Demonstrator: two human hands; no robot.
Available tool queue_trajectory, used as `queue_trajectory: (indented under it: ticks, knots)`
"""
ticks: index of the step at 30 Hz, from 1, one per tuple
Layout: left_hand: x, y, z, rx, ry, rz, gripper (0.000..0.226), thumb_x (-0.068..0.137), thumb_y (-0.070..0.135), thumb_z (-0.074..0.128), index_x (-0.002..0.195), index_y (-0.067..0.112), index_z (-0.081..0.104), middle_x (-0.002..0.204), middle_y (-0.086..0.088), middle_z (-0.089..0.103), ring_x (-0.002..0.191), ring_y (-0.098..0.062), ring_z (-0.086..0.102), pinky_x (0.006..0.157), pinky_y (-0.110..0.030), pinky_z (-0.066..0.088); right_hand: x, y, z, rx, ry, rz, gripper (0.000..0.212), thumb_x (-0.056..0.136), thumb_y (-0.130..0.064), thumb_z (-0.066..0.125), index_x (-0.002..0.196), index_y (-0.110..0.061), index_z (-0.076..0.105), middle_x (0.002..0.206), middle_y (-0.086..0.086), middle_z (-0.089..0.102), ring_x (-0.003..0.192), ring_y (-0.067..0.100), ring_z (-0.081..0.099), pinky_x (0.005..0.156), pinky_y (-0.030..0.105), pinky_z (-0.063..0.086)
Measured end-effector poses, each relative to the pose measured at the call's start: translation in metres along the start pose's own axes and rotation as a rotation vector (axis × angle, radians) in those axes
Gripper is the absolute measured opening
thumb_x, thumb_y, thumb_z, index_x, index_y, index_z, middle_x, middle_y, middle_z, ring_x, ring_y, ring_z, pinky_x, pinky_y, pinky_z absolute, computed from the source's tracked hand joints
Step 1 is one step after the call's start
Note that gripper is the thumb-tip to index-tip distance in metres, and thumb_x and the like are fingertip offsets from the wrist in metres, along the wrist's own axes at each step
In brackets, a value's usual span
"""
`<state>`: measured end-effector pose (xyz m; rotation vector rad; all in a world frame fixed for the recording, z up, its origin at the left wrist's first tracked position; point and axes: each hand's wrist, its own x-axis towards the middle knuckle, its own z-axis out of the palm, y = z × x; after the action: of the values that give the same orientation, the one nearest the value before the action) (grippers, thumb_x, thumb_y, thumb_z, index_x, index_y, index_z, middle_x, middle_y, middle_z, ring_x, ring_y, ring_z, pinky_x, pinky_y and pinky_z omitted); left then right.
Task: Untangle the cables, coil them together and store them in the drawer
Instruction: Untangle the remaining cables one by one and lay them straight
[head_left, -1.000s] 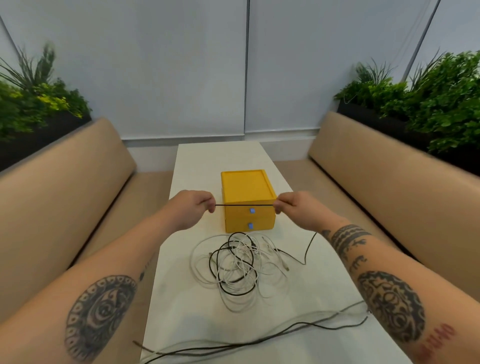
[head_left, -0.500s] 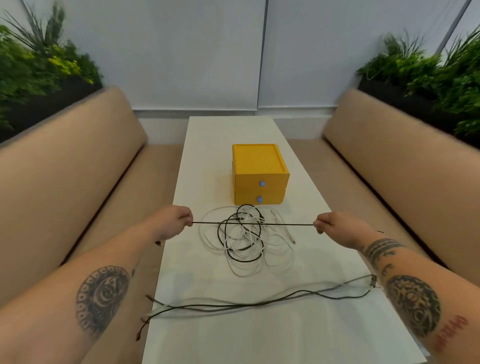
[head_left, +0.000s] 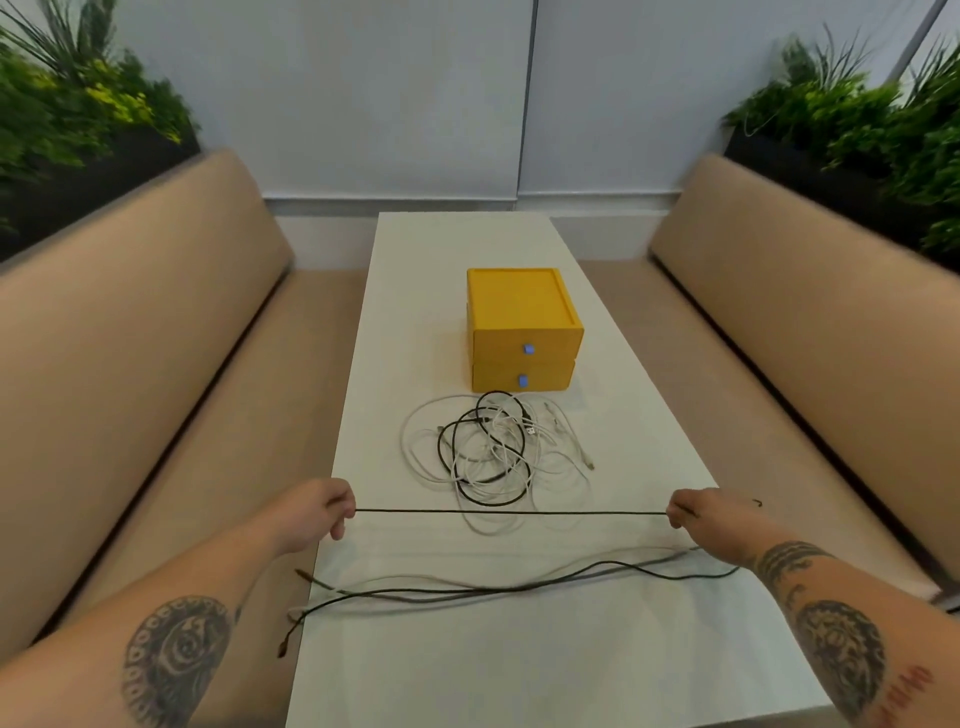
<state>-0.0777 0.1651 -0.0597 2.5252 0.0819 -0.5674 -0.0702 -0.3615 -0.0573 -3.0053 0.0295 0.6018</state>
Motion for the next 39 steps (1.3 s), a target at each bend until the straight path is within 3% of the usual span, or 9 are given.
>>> queue_trajectory:
  ticks: [5,10,16,24,28,31,33,36,39]
  knots:
    - [-0.002,-0.007,0.015,0.003,0.024,0.026,0.02,0.096,0.02,0.05,0.08,0.023,0.062,0.076,0.014,0.072,0.08,-0.018,0.062,0.074,-0.034,0.05,0.006,0.009,0.026,-0.065,0.063,0.094,0.015,0.098,-0.023,0.035,0.097,-0.033,0.046,0.079,-0.004,0.061,0.076,0.022,0.057,0.077,0.038,0.049]
    - [0.0,-0.021,0.031,0.014,0.061,0.002,0.02,0.092,0.018,0.058,0.075,0.026,0.063,0.076,0.015,0.069,0.076,-0.013,0.059,0.069,-0.027,0.045,0.013,0.014,0.037,-0.1,0.087,0.096,0.017,0.097,-0.029,0.033,0.096,-0.034,0.049,0.083,-0.006,0.057,0.081,0.023,0.055,0.083,0.039,0.044]
    - [-0.009,-0.027,0.049,0.037,0.104,-0.028,0.023,0.092,0.017,0.061,0.071,0.026,0.063,0.073,0.01,0.066,0.076,-0.011,0.059,0.071,-0.027,0.045,0.008,0.035,0.033,-0.025,0.127,0.034,0.025,0.101,-0.038,0.039,0.082,-0.026,0.049,0.086,-0.005,0.055,0.084,0.018,0.053,0.075,0.034,0.046]
    - [-0.024,-0.016,0.076,0.111,0.184,-0.014,0.023,0.092,0.019,0.062,0.071,0.028,0.065,0.081,0.011,0.063,0.079,-0.008,0.061,0.076,-0.032,0.049,0.014,0.072,0.061,0.124,0.242,-0.034,0.015,0.095,-0.032,0.055,0.09,-0.036,0.069,0.091,-0.008,0.049,0.1,0.024,0.052,0.086,0.04,0.046]
    - [-0.033,-0.012,0.087,0.096,0.232,-0.045,0.022,0.092,0.023,0.064,0.073,0.034,0.069,0.085,0.014,0.064,0.085,-0.007,0.062,0.076,-0.03,0.048,0.008,0.065,0.06,0.022,0.247,0.01,0.022,0.097,-0.035,0.048,0.101,-0.04,0.069,0.107,-0.01,0.055,0.117,0.02,0.045,0.097,0.039,0.031]
    - [-0.041,-0.002,0.095,0.067,0.282,-0.036,0.017,0.094,0.03,0.059,0.092,0.037,0.074,0.097,0.02,0.067,0.097,-0.007,0.061,0.086,-0.031,0.048,0.001,0.051,0.054,-0.092,0.281,0.032,0.029,0.095,-0.034,0.042,0.109,-0.038,0.067,0.121,-0.011,0.055,0.122,0.015,0.043,0.098,0.039,0.026]
    - [-0.046,0.0,0.101,0.118,0.301,0.0,0.021,0.093,0.044,0.056,0.107,0.043,0.071,0.105,0.023,0.064,0.106,-0.008,0.059,0.094,-0.035,0.047,-0.002,0.037,0.055,-0.053,0.324,-0.063,0.032,0.096,-0.035,0.042,0.12,-0.037,0.062,0.13,-0.011,0.052,0.128,0.015,0.039,0.104,0.039,0.024]
    - [-0.051,0.004,0.111,0.228,0.248,0.067,0.051,0.082,0.072,0.048,0.125,0.047,0.06,0.115,0.023,0.059,0.112,-0.009,0.052,0.103,-0.039,0.039,-0.009,0.004,0.06,0.044,0.208,-0.348,0.047,0.098,-0.044,0.043,0.144,-0.034,0.044,0.147,-0.01,0.042,0.14,0.014,0.029,0.114,0.04,0.02]
    - [-0.051,0.005,0.118,0.288,0.224,0.128,0.065,0.074,0.079,0.048,0.13,0.048,0.057,0.119,0.023,0.055,0.114,-0.009,0.049,0.106,-0.038,0.035,-0.014,-0.019,0.07,0.021,0.122,-0.522,0.056,0.096,-0.056,0.045,0.147,-0.035,0.041,0.145,-0.01,0.042,0.136,0.016,0.034,0.112,0.039,0.026]
